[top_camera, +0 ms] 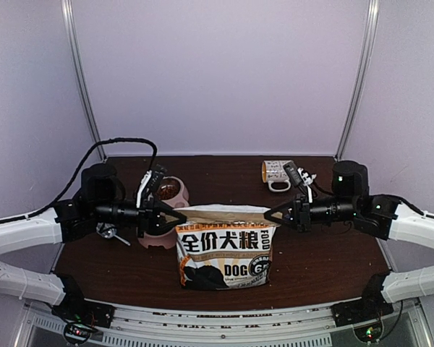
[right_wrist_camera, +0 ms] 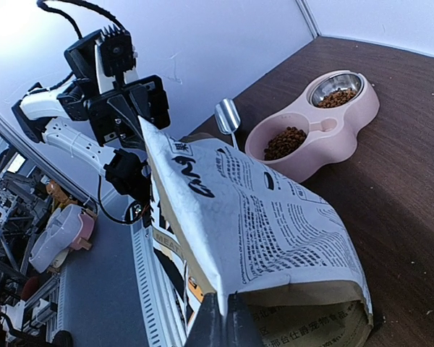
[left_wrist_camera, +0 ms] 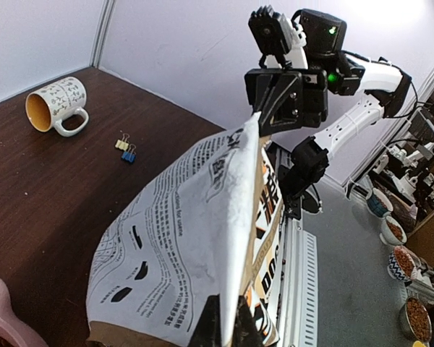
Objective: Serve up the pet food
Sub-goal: Press the seal on the pet food bag.
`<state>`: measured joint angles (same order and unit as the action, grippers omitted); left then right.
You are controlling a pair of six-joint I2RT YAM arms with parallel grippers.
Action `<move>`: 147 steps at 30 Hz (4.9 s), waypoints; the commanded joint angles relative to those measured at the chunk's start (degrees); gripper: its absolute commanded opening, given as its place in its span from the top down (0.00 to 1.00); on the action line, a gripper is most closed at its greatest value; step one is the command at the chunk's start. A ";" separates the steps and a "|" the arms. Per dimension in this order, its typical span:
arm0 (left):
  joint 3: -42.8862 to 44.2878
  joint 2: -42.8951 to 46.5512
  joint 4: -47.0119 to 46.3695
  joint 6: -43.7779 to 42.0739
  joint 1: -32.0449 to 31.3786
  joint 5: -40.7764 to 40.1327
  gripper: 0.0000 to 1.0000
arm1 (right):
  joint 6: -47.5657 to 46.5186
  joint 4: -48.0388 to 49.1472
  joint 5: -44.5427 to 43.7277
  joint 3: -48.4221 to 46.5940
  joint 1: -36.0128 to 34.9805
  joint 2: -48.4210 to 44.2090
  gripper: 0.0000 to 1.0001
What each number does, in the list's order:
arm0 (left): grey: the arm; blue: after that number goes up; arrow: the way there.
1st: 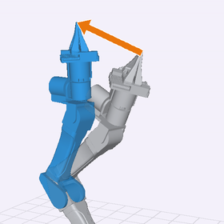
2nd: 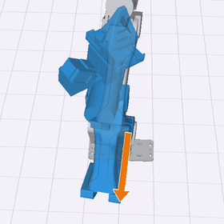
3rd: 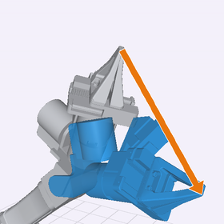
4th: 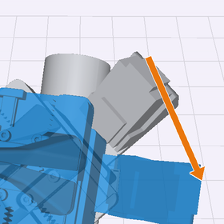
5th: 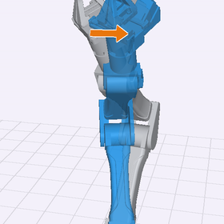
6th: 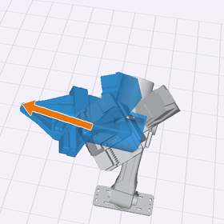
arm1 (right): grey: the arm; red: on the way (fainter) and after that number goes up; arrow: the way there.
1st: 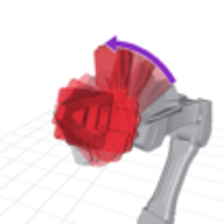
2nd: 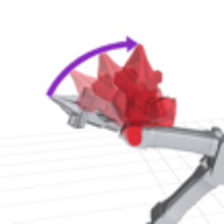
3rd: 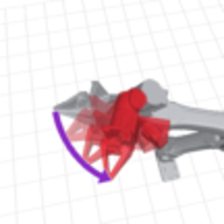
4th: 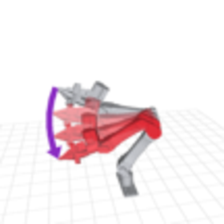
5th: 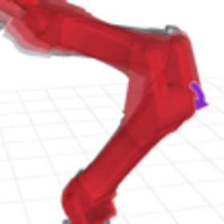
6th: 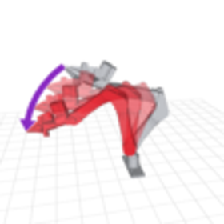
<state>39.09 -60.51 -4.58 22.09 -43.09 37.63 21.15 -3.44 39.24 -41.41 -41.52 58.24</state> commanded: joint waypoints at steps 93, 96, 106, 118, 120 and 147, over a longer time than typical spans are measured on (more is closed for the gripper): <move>14.08 -6.77 16.62 -18.71 0.86 6.91 1.00 | -31.15 -42.77 -12.46 -57.15 -16.85 41.40 1.00; 13.75 -5.37 17.84 -19.52 1.30 5.11 1.00 | -31.26 -43.77 -13.15 -53.91 -15.15 38.36 1.00; 13.88 -1.67 20.65 -21.67 4.27 2.53 1.00 | -30.18 -48.43 -20.30 -40.90 -9.29 28.63 1.00; 15.30 -0.62 24.12 -23.75 6.60 2.98 1.00 | -27.88 -51.27 -25.38 -32.32 -6.30 21.13 0.95; 15.44 -0.28 24.81 -24.10 7.23 3.02 1.00 | -27.08 -51.78 -26.98 -31.39 -6.25 20.18 0.95; 15.31 -0.31 25.11 -24.68 9.52 6.64 1.00 | -19.27 -53.69 -38.47 -23.22 -4.15 9.01 0.93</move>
<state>52.56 -64.01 20.53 -1.91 -36.56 42.89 0.62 -44.34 11.14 -67.29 -48.64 68.86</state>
